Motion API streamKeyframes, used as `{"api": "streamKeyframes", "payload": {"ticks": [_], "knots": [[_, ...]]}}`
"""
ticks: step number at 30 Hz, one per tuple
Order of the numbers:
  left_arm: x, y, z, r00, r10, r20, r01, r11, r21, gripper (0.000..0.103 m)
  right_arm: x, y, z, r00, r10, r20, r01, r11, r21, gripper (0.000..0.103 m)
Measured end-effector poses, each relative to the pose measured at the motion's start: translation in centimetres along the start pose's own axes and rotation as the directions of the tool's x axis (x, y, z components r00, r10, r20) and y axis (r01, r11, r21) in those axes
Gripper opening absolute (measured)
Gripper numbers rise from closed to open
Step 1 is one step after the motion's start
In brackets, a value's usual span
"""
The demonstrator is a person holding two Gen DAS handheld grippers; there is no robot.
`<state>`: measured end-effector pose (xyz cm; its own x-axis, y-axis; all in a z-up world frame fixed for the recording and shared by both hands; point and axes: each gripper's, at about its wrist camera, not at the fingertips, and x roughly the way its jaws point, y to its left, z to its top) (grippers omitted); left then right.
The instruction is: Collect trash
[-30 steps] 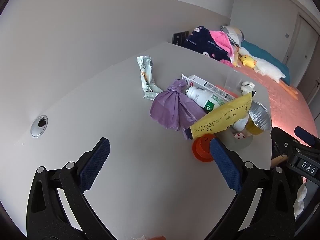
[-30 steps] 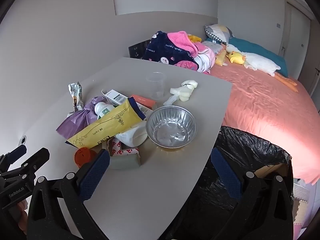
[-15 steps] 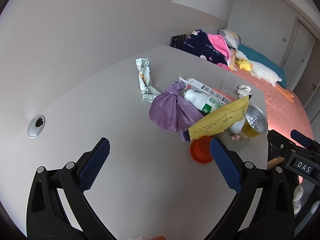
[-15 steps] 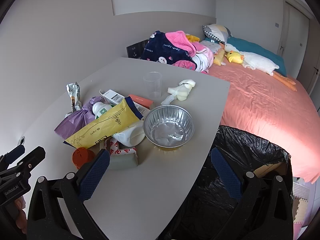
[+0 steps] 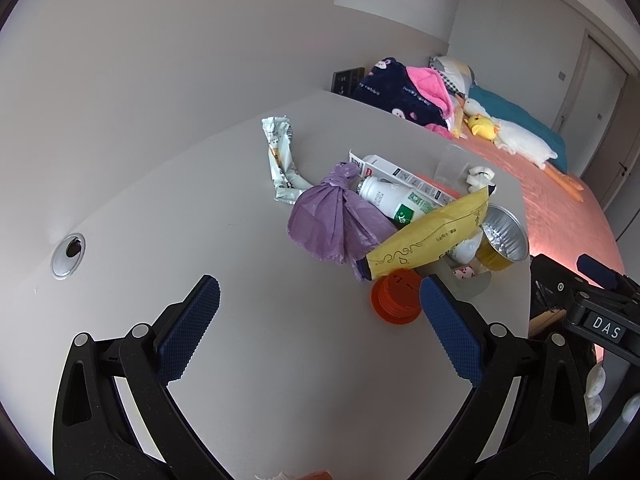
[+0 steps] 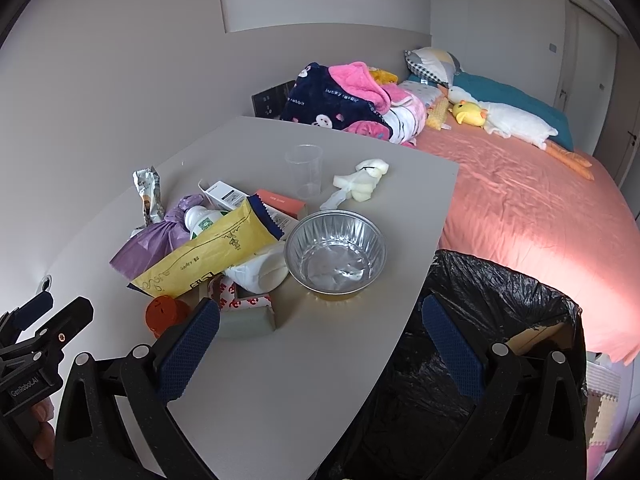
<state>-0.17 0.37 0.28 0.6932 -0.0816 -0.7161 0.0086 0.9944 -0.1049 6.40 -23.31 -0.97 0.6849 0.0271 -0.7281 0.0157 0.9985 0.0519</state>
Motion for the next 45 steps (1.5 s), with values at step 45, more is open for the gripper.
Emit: {"api": "streamKeyframes", "payload": {"ticks": [45], "knots": [[1.2, -2.9, 0.2, 0.999, -0.046, -0.013, 0.048, 0.990, 0.131, 0.097, 0.7, -2.4, 0.2, 1.000, 0.009, -0.009, -0.008, 0.998, 0.058, 0.101]]}}
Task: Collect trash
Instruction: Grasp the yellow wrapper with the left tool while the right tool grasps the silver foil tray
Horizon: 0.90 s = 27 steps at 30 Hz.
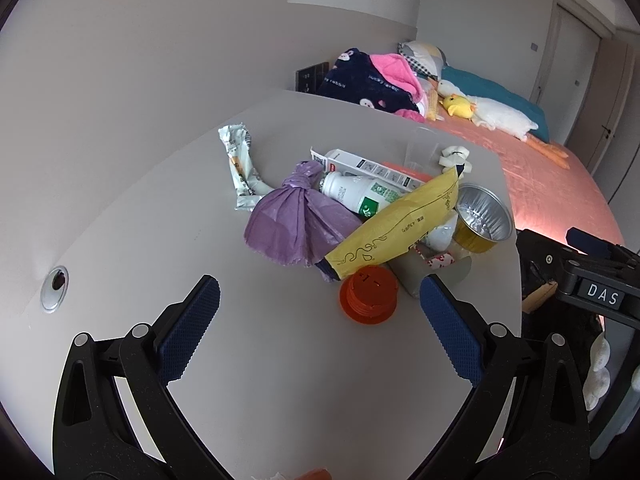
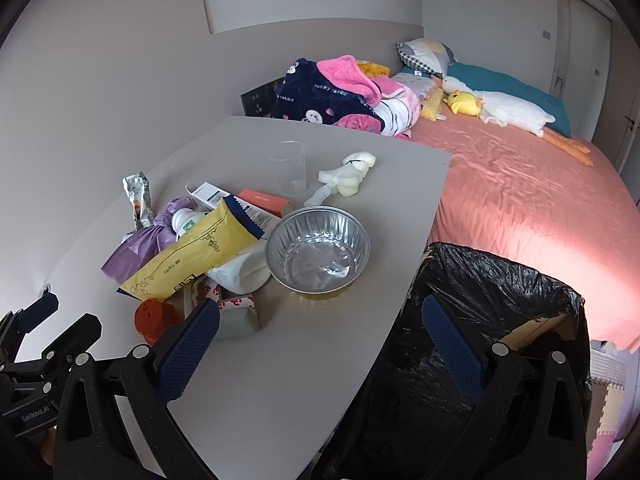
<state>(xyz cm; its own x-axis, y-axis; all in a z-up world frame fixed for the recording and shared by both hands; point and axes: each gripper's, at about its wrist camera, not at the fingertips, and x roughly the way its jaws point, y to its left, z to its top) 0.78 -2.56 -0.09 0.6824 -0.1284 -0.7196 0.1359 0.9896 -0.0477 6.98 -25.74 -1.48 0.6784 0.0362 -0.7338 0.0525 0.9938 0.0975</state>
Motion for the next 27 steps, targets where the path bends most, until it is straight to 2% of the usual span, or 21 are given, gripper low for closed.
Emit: {"api": "streamKeyframes", "payload": {"ticks": [4, 8, 11, 14, 16, 23, 27], "knots": [[0.6, -0.6, 0.8, 0.999, -0.032, 0.001, 0.032, 0.999, 0.023, 0.097, 0.8, -1.0, 0.6, 1.000, -0.005, -0.006, 0.005, 1.000, 0.023, 0.101], [1.4, -1.8, 1.6, 1.000, -0.017, 0.007, 0.017, 0.996, 0.089, 0.097, 1.9, -1.7, 1.1, 1.000, -0.010, -0.019, 0.010, 0.999, 0.041, 0.100], [2.4, -2.5, 2.2, 1.000, -0.025, -0.012, 0.026, 0.992, 0.121, 0.096, 2.9, -2.4, 1.6, 0.999, -0.008, -0.035, 0.011, 0.998, 0.062, 0.090], [3.6, -3.2, 2.9, 0.999, -0.034, -0.038, 0.040, 0.988, 0.148, 0.085, 4.2, -2.8, 2.0, 0.998, -0.010, -0.064, 0.015, 0.997, 0.073, 0.079], [4.5, -3.5, 3.2, 0.998, -0.040, -0.058, 0.049, 0.986, 0.157, 0.083, 5.1, -3.1, 2.1, 0.996, -0.008, -0.084, 0.014, 0.997, 0.081, 0.073], [6.6, -3.9, 3.9, 0.990, -0.084, -0.113, 0.100, 0.984, 0.147, 0.083, 7.2, -3.7, 2.3, 0.993, -0.005, -0.121, 0.016, 0.996, 0.087, 0.066], [7.4, -4.1, 4.1, 0.990, -0.086, -0.112, 0.102, 0.984, 0.147, 0.083, 7.9, -3.6, 2.3, 0.991, -0.008, -0.133, 0.019, 0.996, 0.082, 0.052]]}}
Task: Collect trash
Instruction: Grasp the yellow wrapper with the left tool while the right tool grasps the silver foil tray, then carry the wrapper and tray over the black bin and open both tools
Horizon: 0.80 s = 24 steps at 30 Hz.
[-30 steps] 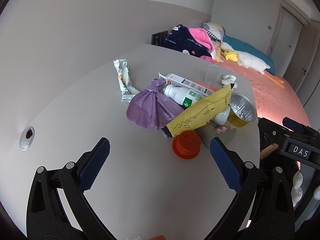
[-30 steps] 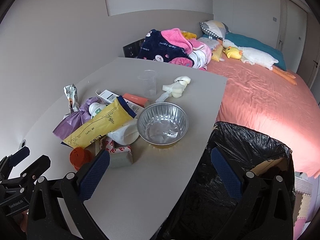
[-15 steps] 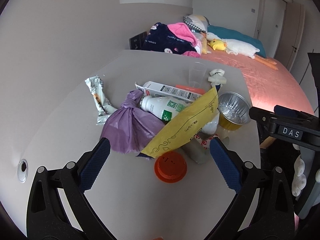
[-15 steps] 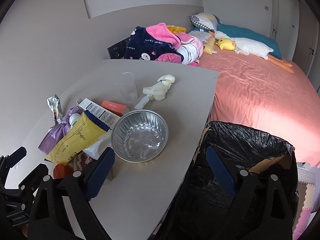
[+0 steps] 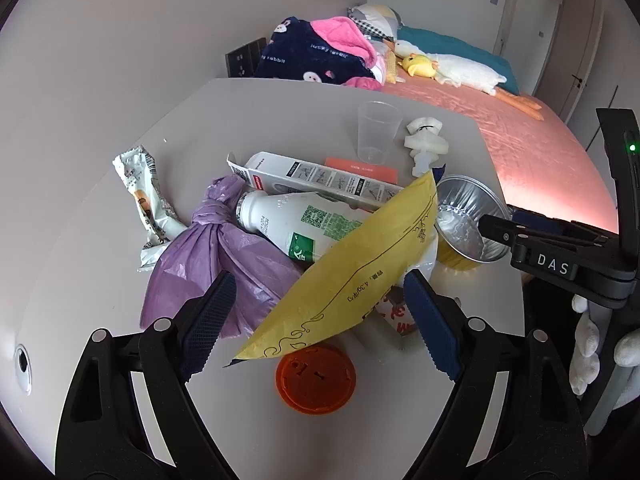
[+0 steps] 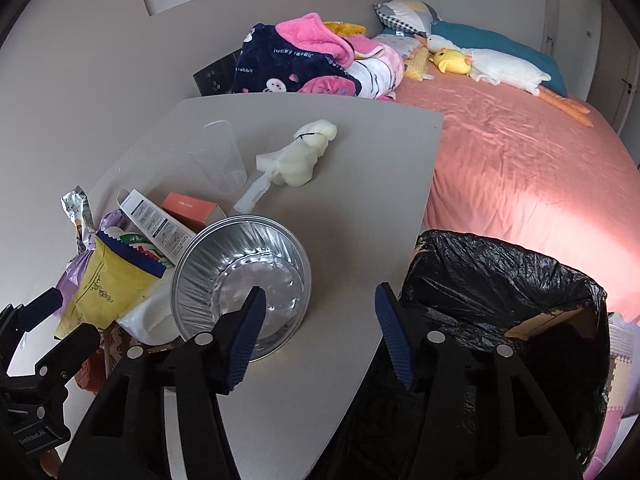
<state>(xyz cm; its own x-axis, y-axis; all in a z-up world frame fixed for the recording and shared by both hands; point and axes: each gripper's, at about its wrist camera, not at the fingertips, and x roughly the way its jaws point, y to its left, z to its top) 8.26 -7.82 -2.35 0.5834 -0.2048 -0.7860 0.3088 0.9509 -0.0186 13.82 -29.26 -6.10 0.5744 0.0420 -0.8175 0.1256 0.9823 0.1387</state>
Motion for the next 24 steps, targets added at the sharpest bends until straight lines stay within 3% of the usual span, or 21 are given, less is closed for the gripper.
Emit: {"api": "streamKeyframes", "payload": {"ticks": [5, 8, 14, 24], "knots": [[0.9, -0.1, 0.4, 1.000, -0.004, -0.017, 0.004, 1.000, 0.009, 0.063, 0.8, 0.0, 0.1, 1.000, 0.005, -0.018, -0.005, 1.000, 0.006, 0.037], [1.3, -0.1, 0.4, 1.000, -0.017, -0.027, 0.017, 1.000, 0.006, 0.049, 1.1, -0.1, 0.0, 0.999, 0.022, -0.031, -0.022, 1.000, 0.014, 0.013], [1.2, -0.2, 0.4, 1.000, -0.013, -0.016, 0.013, 1.000, -0.002, 0.035, -0.2, 0.0, -0.2, 1.000, 0.016, 0.012, -0.016, 1.000, 0.002, 0.008], [-1.1, -1.3, 1.1, 0.999, -0.044, 0.027, 0.044, 0.999, 0.010, 0.030, -3.2, -2.1, -0.1, 0.998, 0.014, 0.059, -0.017, 0.999, 0.046, 0.007]]}}
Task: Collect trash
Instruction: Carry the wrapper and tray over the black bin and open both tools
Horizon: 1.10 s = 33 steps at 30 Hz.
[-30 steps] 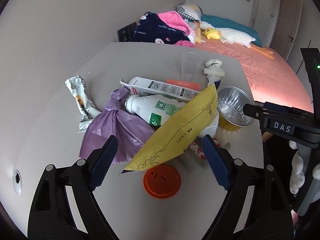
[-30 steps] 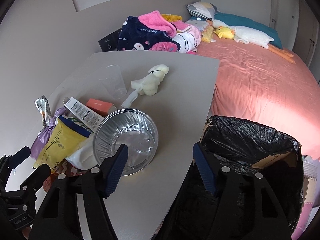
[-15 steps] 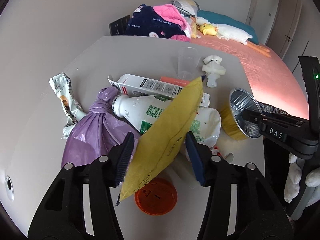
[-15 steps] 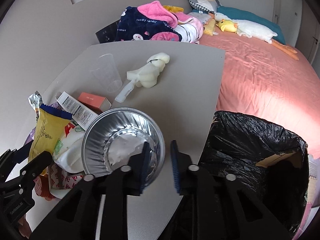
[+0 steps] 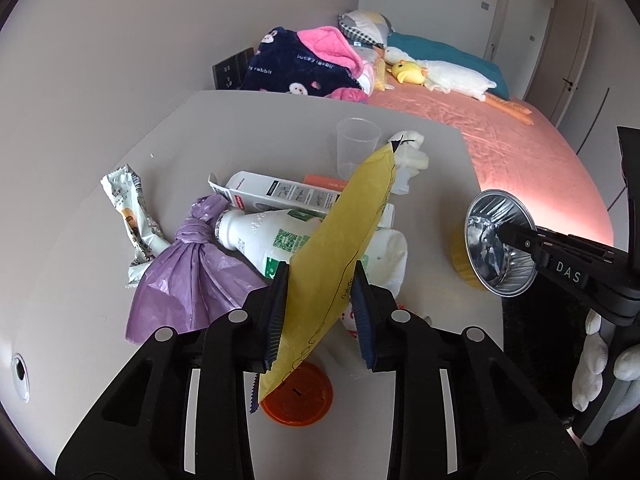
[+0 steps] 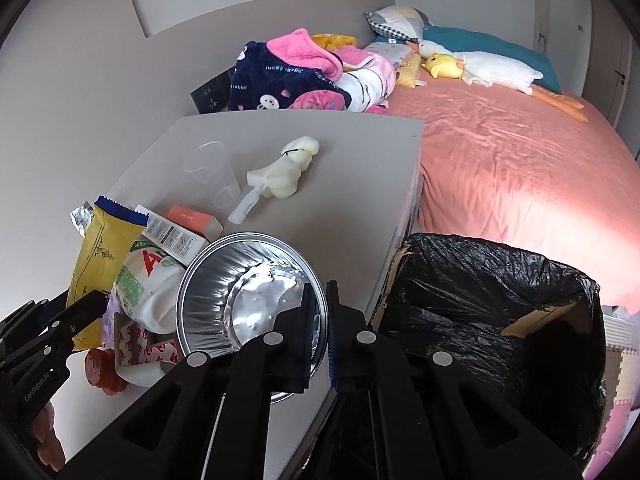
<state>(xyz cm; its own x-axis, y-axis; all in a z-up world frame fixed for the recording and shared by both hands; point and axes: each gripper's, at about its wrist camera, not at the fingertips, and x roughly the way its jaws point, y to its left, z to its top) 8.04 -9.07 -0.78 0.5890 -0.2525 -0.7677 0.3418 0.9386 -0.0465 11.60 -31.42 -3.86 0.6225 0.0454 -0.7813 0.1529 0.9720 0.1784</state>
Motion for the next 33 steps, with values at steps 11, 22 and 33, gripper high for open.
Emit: {"api": "streamKeyframes", "payload": {"ticks": [11, 22, 33], "knots": [[-0.9, -3.9, 1.1, 0.997, -0.073, 0.034, 0.071, 0.996, 0.048, 0.030, -3.5, -4.3, 0.0, 0.997, -0.065, 0.044, 0.061, 0.995, 0.073, 0.007], [-0.5, -8.9, 1.2, 0.986, -0.167, 0.012, 0.164, 0.980, 0.114, 0.030, -5.9, -8.7, -1.3, 0.990, -0.134, 0.038, 0.127, 0.981, 0.144, 0.007], [0.3, -13.8, 0.6, 0.969, -0.243, -0.033, 0.245, 0.952, 0.186, 0.030, -7.6, -12.7, -2.7, 0.982, -0.189, 0.017, 0.181, 0.958, 0.224, 0.007]]}}
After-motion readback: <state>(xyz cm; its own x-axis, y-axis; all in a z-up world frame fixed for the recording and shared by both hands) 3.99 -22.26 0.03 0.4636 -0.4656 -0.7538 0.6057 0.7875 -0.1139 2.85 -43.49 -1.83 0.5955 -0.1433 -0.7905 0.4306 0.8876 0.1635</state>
